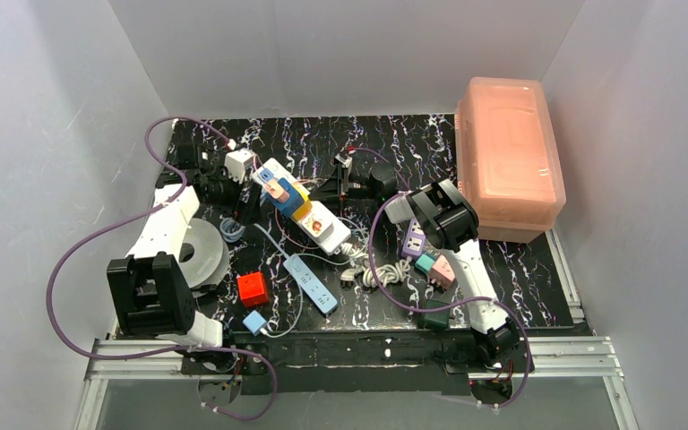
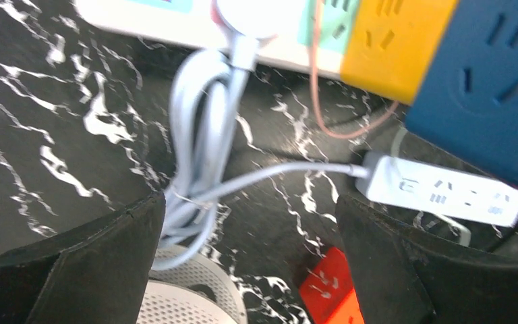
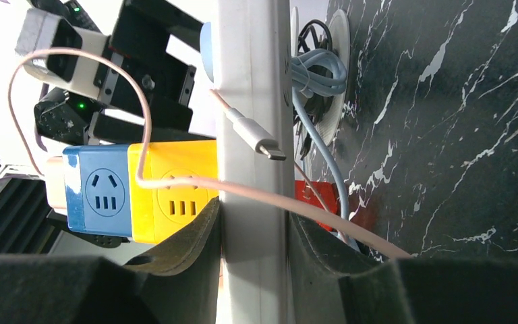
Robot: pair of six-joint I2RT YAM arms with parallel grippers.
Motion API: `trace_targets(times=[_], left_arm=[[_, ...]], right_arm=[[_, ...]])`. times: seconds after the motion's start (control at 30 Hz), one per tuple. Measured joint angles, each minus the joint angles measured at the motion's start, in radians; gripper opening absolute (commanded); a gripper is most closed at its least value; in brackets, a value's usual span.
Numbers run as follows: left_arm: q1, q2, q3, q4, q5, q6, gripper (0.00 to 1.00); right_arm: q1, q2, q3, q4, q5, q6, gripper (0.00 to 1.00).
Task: Pull the plug off the socket
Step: Pick up the socket from the center of the board, then remove the plug from the socket.
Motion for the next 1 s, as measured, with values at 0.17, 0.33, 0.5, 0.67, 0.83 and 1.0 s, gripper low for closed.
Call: trace_targets(times=[0.17,0.33,0.5,0.67,0.83,1.0], left_arm=[[0.002,-0.005,-0.057,0.161,-0.025,0.005,0.98],[0.009,-0.043,-0.18,0.308,-0.013,0.007,0.98],[0.018,-0.039,-0.16,0.367,0.027,-0.056,0.98],[0.033,-0.02,-0.074,0.328,0.14,-0.068,0.94],[0.031,-0.02,-0.072,0.264,0.212,-0.033,0.89],[0.025,-0.02,-0.084,0.207,0.241,0.019,0.83]], right_arm=[[0.003,0.0,-0.002,0.035,-0.012,0.029,0.01],[0.004,0.0,-0.002,0.092,-0.03,0.078,0.01],[0.01,0.0,0.001,0.126,-0.053,0.114,0.01],[0.02,0.0,0.001,0.143,-0.067,0.129,0.01],[0.023,0.0,0.001,0.154,-0.074,0.133,0.01],[0.023,0.0,0.001,0.154,-0.076,0.136,0.01]])
